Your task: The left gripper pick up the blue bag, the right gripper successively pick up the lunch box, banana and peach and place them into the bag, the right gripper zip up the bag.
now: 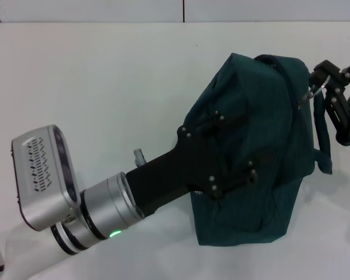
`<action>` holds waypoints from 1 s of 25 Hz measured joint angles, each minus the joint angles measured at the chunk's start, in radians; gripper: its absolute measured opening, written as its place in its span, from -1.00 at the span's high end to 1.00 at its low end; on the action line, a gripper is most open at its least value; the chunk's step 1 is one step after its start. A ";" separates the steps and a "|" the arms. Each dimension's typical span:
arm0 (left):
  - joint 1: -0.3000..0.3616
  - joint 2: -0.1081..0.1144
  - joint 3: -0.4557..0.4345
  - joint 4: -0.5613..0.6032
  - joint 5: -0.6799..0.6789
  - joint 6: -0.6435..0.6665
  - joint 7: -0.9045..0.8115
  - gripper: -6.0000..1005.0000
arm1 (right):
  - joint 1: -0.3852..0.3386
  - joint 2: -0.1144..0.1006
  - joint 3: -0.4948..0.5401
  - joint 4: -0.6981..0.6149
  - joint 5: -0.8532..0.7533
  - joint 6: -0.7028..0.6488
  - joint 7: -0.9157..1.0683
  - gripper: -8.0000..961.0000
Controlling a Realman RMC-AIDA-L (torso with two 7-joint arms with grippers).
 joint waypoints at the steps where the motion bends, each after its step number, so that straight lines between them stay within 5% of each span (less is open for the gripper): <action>1: 0.000 -0.001 -0.003 -0.001 0.000 -0.003 0.004 -0.62 | 0.000 0.000 0.000 0.000 0.000 0.000 0.000 0.93; 5: 0.003 -0.003 -0.010 -0.001 0.001 -0.021 0.033 -0.35 | 0.001 0.000 0.000 0.002 0.000 0.000 0.000 0.93; 7: 0.003 -0.003 -0.010 -0.001 0.005 -0.023 0.049 0.05 | 0.001 0.000 0.000 0.004 0.000 0.001 0.000 0.93; 18: 0.004 0.003 -0.004 -0.016 0.022 0.004 0.104 0.44 | 0.016 0.000 -0.020 0.027 -0.001 0.004 0.010 0.93; 25: 0.003 0.007 -0.008 -0.109 0.069 0.141 0.129 0.59 | 0.027 0.000 -0.049 0.019 -0.001 0.001 0.112 0.93</action>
